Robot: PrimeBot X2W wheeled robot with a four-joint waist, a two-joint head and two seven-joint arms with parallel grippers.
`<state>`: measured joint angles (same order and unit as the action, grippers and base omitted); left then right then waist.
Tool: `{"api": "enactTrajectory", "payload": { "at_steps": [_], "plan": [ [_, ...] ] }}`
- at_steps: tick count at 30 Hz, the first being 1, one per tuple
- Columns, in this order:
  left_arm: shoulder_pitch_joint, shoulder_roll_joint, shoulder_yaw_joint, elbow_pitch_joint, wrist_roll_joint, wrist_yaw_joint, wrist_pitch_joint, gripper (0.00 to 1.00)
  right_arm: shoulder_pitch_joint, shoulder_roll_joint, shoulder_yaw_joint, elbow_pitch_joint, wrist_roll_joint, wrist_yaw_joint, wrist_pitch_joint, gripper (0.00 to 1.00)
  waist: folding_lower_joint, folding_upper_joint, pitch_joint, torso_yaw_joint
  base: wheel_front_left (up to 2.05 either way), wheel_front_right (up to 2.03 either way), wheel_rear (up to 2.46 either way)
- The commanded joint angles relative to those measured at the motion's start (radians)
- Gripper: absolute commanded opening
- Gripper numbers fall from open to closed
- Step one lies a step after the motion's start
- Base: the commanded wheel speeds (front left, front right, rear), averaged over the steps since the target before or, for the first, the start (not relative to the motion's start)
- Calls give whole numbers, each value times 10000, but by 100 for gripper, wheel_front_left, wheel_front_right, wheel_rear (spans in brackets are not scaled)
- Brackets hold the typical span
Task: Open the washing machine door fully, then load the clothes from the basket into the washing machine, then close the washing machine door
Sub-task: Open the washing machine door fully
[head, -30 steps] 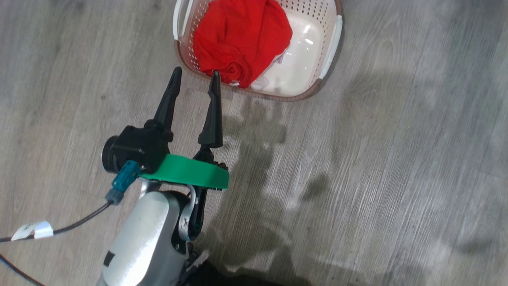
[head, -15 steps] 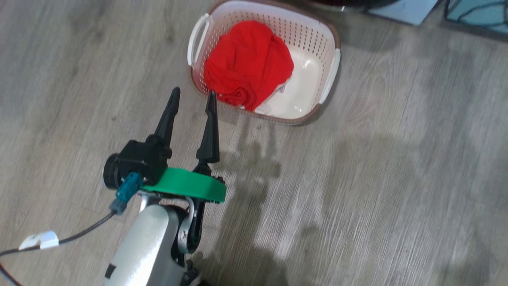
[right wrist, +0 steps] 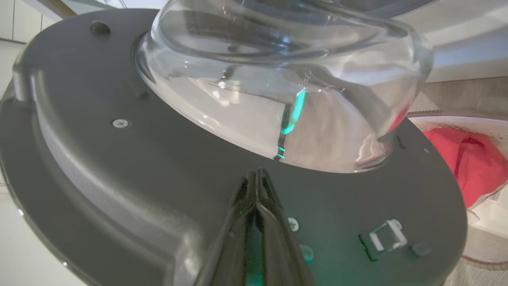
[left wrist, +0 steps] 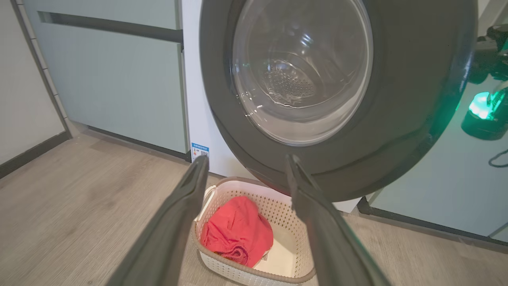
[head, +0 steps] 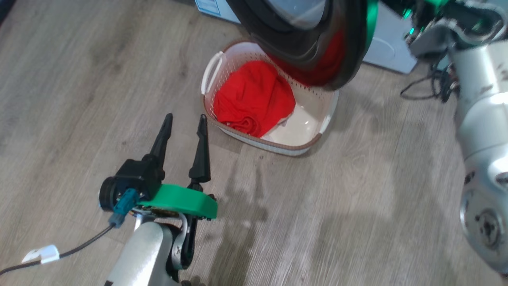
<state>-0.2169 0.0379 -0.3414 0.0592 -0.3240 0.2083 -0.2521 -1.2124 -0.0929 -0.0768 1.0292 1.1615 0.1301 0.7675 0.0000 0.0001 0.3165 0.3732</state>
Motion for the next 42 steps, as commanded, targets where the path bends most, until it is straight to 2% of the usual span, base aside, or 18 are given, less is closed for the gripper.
{"api": "enactTrajectory", "payload": {
  "at_steps": [1, 9, 15, 23, 34, 42],
  "plan": [
    [-37, 123, 473, -252, 82, 15, -97, 100, 60, 346, 244, -517, 201, 6, 180, 0, 0, -1, -288, 178, 0, 0, 0],
    [228, 123, 566, -35, 61, -24, -97, 100, 1166, 420, 830, -885, 1020, 6, 320, 0, 0, -1, -931, 591, 0, 0, 0],
    [570, 123, 774, 158, 103, -113, -97, 100, 1978, 424, 2111, -1105, 2411, 6, 51, 0, 0, -1, -1399, 1045, 0, 0, 0],
    [805, 123, 1097, 307, 194, -201, -97, 100, 2432, 425, 3709, -1105, 4009, 6, -951, 0, 0, -1, -1828, 1749, 0, 0, 0],
    [1130, 123, 1579, 63, 265, -137, -97, 100, 2285, 426, 5834, -1060, 5981, 6, -1881, 0, 0, -1, -1895, 1820, 0, 0, 0],
    [1142, 123, 1758, 201, 210, -276, -97, 100, 2452, 426, 6250, -1038, 6247, 6, -2720, 0, 0, -1, -2296, 1648, 0, 0, 0]
  ]
}}
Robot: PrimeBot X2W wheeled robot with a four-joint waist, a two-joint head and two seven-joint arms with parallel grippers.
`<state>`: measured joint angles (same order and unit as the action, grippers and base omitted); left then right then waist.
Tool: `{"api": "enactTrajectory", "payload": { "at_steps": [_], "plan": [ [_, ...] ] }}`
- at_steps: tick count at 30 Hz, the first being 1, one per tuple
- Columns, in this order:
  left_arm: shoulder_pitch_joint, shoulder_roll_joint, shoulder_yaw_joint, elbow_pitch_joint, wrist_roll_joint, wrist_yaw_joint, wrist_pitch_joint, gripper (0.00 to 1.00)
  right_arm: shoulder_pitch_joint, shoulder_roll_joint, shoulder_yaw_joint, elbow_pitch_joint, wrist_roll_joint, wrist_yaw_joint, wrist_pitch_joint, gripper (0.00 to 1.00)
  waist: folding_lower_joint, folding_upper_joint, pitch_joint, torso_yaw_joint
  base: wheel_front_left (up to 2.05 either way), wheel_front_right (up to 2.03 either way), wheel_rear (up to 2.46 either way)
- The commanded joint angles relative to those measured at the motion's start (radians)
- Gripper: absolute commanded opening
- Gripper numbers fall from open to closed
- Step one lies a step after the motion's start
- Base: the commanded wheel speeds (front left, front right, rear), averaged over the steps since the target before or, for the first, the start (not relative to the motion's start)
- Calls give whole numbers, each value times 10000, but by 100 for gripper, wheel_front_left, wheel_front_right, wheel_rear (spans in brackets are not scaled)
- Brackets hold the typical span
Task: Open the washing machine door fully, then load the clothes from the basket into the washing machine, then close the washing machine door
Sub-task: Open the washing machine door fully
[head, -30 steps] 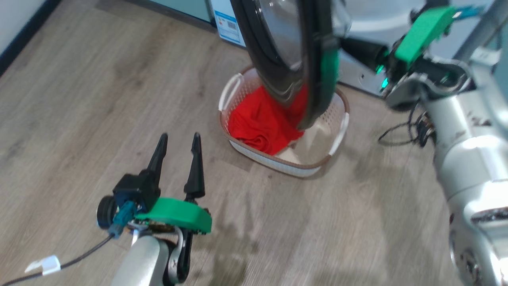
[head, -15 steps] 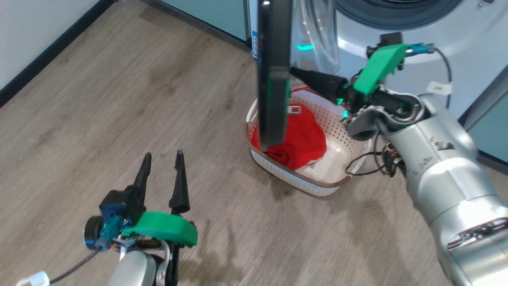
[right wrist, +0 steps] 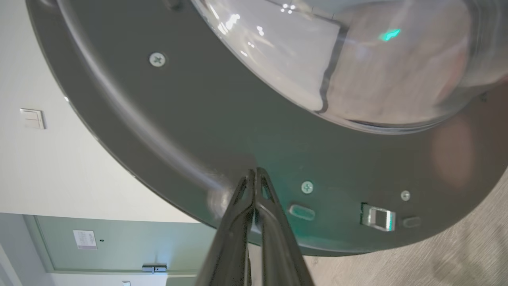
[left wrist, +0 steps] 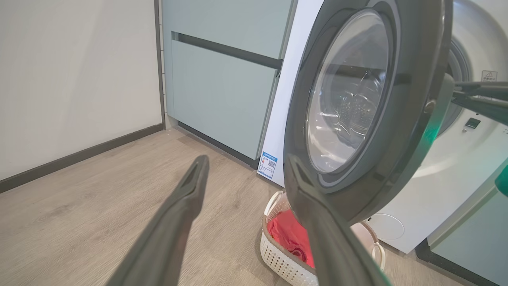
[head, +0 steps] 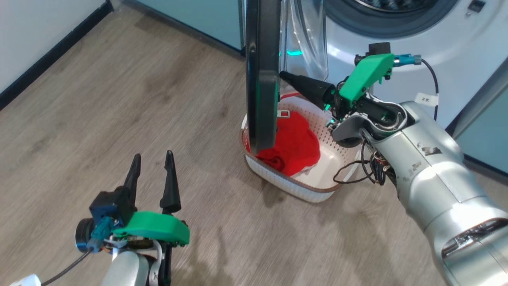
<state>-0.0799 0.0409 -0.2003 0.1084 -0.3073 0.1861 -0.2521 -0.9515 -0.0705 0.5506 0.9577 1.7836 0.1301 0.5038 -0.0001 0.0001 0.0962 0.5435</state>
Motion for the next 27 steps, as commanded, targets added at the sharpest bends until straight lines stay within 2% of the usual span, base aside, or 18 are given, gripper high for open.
{"api": "enactTrajectory", "payload": {
  "at_steps": [1, 5, 7, 10, 13, 16, 19, 21, 23, 24, 25, 27],
  "plan": [
    [-229, 93, 365, -260, 71, -83, -97, 100, -25, 200, -121, -363, 88, 6, -141, 0, 1, -1, -184, -91, 0, 0, 0],
    [-217, 93, 408, -134, 158, -190, -97, 100, 506, -85, -197, -735, -214, 6, -601, 0, 1, -1, -478, -238, 0, 0, 0],
    [-188, 93, 493, -103, 203, -221, -97, 100, 931, -425, 140, -1384, -1016, 6, -1218, 0, 1, -1, -604, -442, 0, 0, 0],
    [-142, 93, 658, -91, 254, -258, -97, 100, 1699, -1031, 849, -2555, -2581, 6, -2637, 0, 1, -1, -738, -787, 0, 0, 0],
    [-96, 93, 829, -77, 298, -295, -97, 100, 2321, -1599, 1718, -3208, -4383, 6, -4410, 0, 1, -1, -814, -1135, 0, 0, 0],
    [-50, 93, 973, -62, 334, -315, -97, 100, 2681, -2037, 2675, -3474, -6230, 6, -5997, 0, 1, -1, -891, -1448, 0, 0, 0],
    [3, 93, 1118, -44, 383, -351, -97, 100, 2945, -2199, 3010, -3343, -7609, 6, -7210, 0, 1, -1, -972, -1745, 0, 0, 0],
    [22, 93, 1223, -40, 429, -387, -97, 100, 3121, -2149, 2686, -3211, -8315, 6, -7538, 0, 1, -1, -1007, -1934, 0, 0, 0],
    [38, 93, 1346, -18, 498, -448, -97, 100, 3409, -1957, 1908, -3208, -8945, 6, -7636, 0, 1, -1, -1041, -2118, 0, 0, 0],
    [34, 93, 1412, -1, 541, -491, -97, 100, 3584, -1827, 1283, -3383, -9344, 6, -7644, 0, 1, -1, -1032, -2201, 0, 0, 0],
    [20, 93, 1495, 65, 616, -576, -97, 100, 4105, -1558, -28, -3908, -10520, 6, -7649, 0, 1, -1, -1019, -2331, 0, 0, 0],
    [3, 93, 1571, 109, 672, -616, -97, 100, 4877, -1037, -1358, -4559, -11460, 6, -7651, 0, 1, -1, -1019, -2414, 0, 0, 0]
  ]
}}
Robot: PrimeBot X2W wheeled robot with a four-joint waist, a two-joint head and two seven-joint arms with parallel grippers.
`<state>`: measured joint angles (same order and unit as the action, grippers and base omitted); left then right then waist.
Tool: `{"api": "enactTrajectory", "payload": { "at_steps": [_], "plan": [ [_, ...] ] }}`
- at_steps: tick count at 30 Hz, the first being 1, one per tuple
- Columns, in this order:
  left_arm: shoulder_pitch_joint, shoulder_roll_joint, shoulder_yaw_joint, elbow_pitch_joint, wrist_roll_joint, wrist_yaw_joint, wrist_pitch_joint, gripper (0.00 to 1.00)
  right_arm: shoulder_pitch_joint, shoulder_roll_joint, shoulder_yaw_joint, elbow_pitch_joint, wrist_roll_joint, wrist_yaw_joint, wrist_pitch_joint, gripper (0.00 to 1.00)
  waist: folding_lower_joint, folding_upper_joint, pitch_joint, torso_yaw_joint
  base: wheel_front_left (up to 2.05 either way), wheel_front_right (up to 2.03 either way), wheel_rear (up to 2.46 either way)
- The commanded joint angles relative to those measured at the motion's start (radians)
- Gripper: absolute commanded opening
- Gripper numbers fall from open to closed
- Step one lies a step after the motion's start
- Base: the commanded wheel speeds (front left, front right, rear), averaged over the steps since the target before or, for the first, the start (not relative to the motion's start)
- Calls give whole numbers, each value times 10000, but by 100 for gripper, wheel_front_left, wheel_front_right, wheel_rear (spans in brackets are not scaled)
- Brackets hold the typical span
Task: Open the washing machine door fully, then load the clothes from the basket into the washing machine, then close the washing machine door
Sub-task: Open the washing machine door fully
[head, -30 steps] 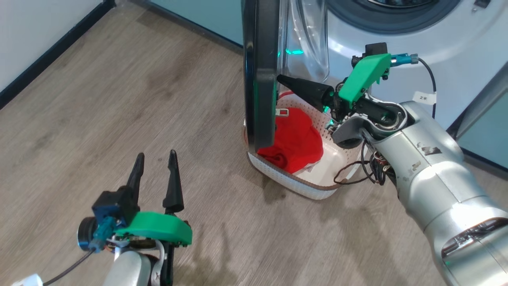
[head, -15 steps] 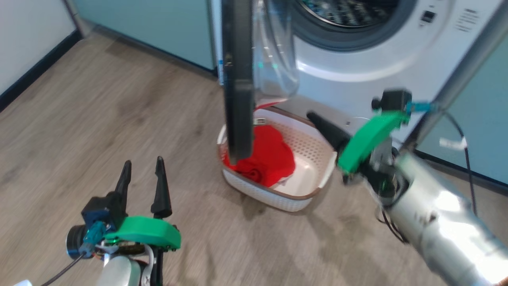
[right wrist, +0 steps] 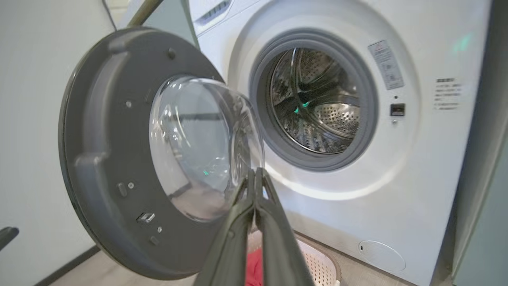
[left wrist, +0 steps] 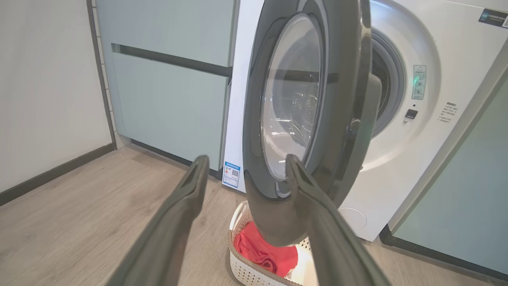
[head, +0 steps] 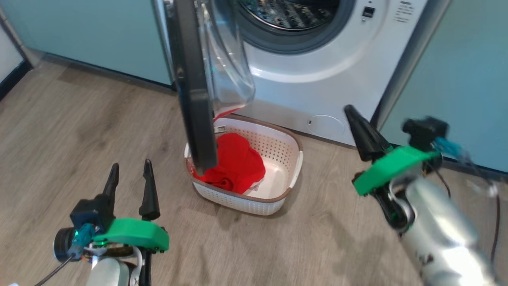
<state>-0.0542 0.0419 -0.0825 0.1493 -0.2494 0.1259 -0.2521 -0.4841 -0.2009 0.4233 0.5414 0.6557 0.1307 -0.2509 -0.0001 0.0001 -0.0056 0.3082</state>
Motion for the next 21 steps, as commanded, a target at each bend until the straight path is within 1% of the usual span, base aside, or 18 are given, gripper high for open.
{"api": "enactTrajectory", "payload": {
  "at_steps": [1, 3, 6, 8, 11, 14, 15, 16, 17, 21],
  "plan": [
    [-257, 83, 434, -286, 111, -26, -97, 100, 591, 543, -619, -745, -626, 0, -105, 0, 1, -1, -3, -100, 0, 0, 0],
    [-249, 83, 497, -268, 130, -40, -97, 100, 1311, 948, -1410, -1436, -1525, 0, -106, 0, 1, -1, -4, -160, 0, 0, 0],
    [-234, 83, 507, -211, 169, -105, -97, 100, 2231, 1306, -2056, -2225, -2446, 0, -106, 0, 1, -1, 2, -213, 0, 0, 0],
    [-223, 83, 480, -188, 180, -161, -97, 100, 2705, 1422, -2401, -2466, -2707, 0, -107, 0, 1, -1, -2, -237, 0, 0, 0],
    [-154, 83, 462, -141, 185, -220, -97, 100, 3147, 1484, -2619, -2585, -3061, 0, -107, 0, 1, -1, -3, -308, 0, 0, 0],
    [-50, 83, 415, -5, 141, -295, -97, 100, 3391, 1499, -2692, -2590, -2934, 0, -107, 0, 1, -1, 3, -363, 0, 0, 0],
    [-27, 83, 406, 30, 153, -319, -97, 100, 3430, 1501, -2702, -2621, -2892, 0, -107, 21, 1, -1, 4, -380, 0, 0, 0],
    [-13, 83, 415, 41, 163, -324, -97, 100, 3458, 1502, -2760, -2692, -2849, 0, -108, 70, 1, -1, 6, -395, 0, 0, 0],
    [2, 83, 429, 51, 167, -324, -97, 100, 3501, 1502, -2759, -2720, -2697, 0, -108, 100, 1, -1, 7, -403, 0, 0, 0],
    [32, 83, 467, 75, 160, -312, -97, 100, 3560, 1504, -2783, -2877, -2639, 0, -108, 100, 1, -1, 5, -414, 0, 0, 0]
  ]
}}
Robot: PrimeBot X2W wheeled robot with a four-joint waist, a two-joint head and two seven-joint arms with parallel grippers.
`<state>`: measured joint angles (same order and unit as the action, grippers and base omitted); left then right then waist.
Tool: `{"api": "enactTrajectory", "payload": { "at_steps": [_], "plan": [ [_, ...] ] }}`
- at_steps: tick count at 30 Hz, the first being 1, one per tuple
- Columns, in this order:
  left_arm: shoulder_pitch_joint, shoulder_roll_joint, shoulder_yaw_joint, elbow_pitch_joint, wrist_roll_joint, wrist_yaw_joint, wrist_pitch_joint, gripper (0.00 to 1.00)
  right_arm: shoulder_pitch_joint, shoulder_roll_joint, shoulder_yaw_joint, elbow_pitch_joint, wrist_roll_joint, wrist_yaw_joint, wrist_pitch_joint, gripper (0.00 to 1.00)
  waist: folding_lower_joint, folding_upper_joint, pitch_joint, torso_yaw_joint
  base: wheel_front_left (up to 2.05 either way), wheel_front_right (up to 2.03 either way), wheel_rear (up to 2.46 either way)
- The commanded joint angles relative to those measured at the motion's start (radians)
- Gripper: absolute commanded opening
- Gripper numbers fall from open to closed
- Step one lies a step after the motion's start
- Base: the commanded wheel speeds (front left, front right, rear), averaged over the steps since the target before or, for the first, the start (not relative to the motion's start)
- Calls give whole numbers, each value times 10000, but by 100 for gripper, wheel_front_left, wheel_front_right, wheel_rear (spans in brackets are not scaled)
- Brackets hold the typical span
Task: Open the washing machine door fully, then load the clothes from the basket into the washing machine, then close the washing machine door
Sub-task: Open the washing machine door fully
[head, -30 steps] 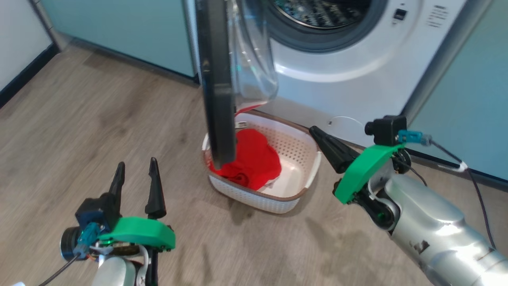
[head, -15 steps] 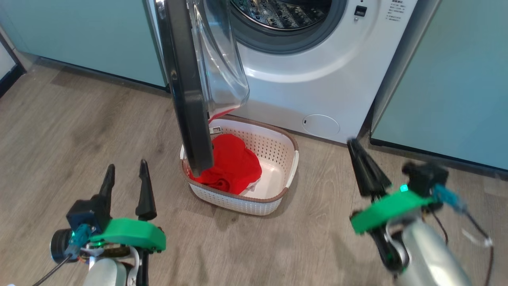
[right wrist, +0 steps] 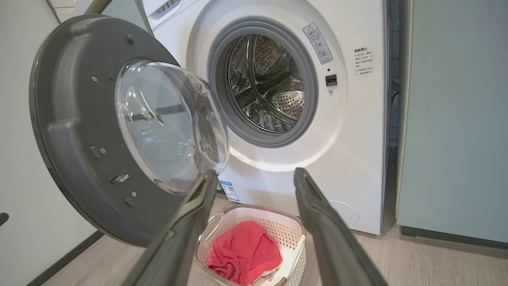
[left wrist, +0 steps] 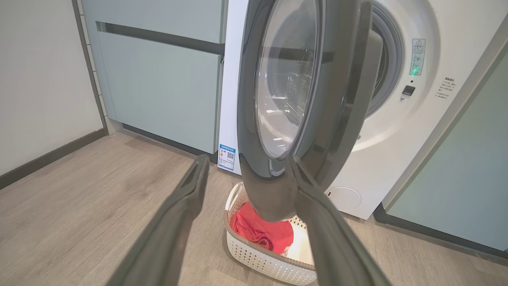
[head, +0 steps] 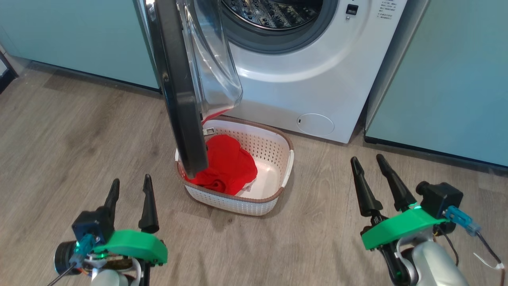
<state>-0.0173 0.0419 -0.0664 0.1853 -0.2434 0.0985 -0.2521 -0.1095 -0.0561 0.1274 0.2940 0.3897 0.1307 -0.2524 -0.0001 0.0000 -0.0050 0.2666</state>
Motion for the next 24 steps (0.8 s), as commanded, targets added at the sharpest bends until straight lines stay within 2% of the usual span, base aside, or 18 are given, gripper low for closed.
{"api": "enactTrajectory", "payload": {
  "at_steps": [1, 24],
  "plan": [
    [-337, 83, 306, -286, 101, -38, -97, 100, -186, 56, 176, -403, 20, 0, -92, 100, 1, 0, -1, 2, 0, 0, 0],
    [-109, 83, 36, -399, 235, -10, -97, 100, -117, 58, 199, -458, -132, 0, -93, 100, 1, 0, -194, 83, 0, 0, 0]
  ]
}}
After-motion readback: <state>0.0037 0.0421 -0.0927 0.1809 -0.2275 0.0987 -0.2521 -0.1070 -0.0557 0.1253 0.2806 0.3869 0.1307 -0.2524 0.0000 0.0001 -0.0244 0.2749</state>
